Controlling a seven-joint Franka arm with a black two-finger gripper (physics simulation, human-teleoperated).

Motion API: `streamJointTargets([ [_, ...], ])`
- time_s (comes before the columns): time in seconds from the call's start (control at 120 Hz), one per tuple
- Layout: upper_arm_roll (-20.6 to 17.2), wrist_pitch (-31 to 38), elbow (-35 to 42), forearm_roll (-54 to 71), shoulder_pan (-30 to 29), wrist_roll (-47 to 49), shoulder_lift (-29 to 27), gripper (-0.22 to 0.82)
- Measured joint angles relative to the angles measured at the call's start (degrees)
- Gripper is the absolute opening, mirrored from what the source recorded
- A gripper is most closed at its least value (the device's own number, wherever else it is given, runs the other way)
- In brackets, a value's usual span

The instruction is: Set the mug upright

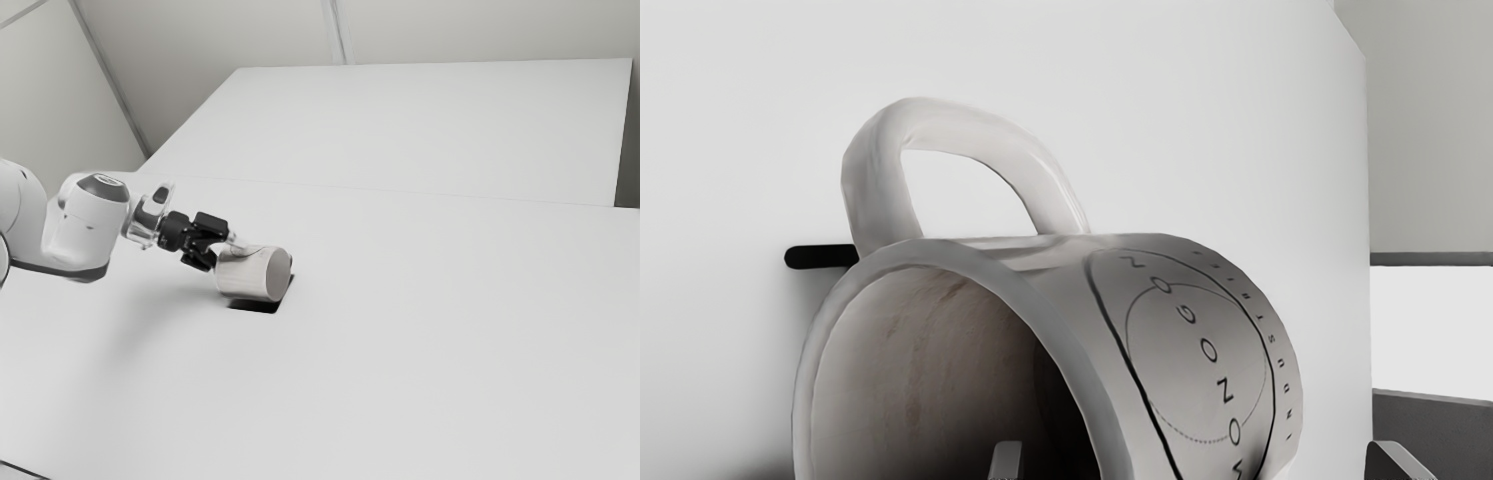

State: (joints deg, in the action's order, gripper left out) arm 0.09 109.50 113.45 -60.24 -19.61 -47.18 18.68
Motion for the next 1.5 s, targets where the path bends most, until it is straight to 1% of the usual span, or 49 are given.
streamJointTargets([
  [0.033, 0.0, -0.08, 0.08, -0.64, 0.0, -0.64, 0.02, 0.51],
  [0.1, 0.0, -0.23, 0.24, -1.85, 0.01, -1.81, 0.04, 0.42],
  [0.225, -0.04, -0.41, 0.51, -3.0, 0.03, -3.7, 0.09, 0.18],
  [0.292, -0.19, -0.46, 0.51, -3.27, 0.08, -4.56, -0.04, 0.08],
  [0.367, -0.31, -0.44, 0.49, -3.39, 0.13, -5.39, -0.29, 0.02],
  [0.625, -0.61, -0.24, 0.53, -3.55, 0.91, -7.57, -2.3, -0.13],
  [0.892, -0.82, 0.17, 1.15, -3.12, 2.07, -8.63, -5.85, -0.16],
  [1.0, -0.64, 0.57, 1.03, 0.5, 3.83, -7.47, -8.36, -0.16],
  [1.2, -0.73, 1.96, 0.65, 14.7, 7.27, -2.28, -12.35, -0.17],
  [1.35, -0.98, 2.42, 0.65, 26.95, 10.54, 3.87, -15.6, -0.17],
  [1.5, -1.08, 2.59, 1.52, 35.44, 13.79, 10.61, -18.31, -0.17],
])
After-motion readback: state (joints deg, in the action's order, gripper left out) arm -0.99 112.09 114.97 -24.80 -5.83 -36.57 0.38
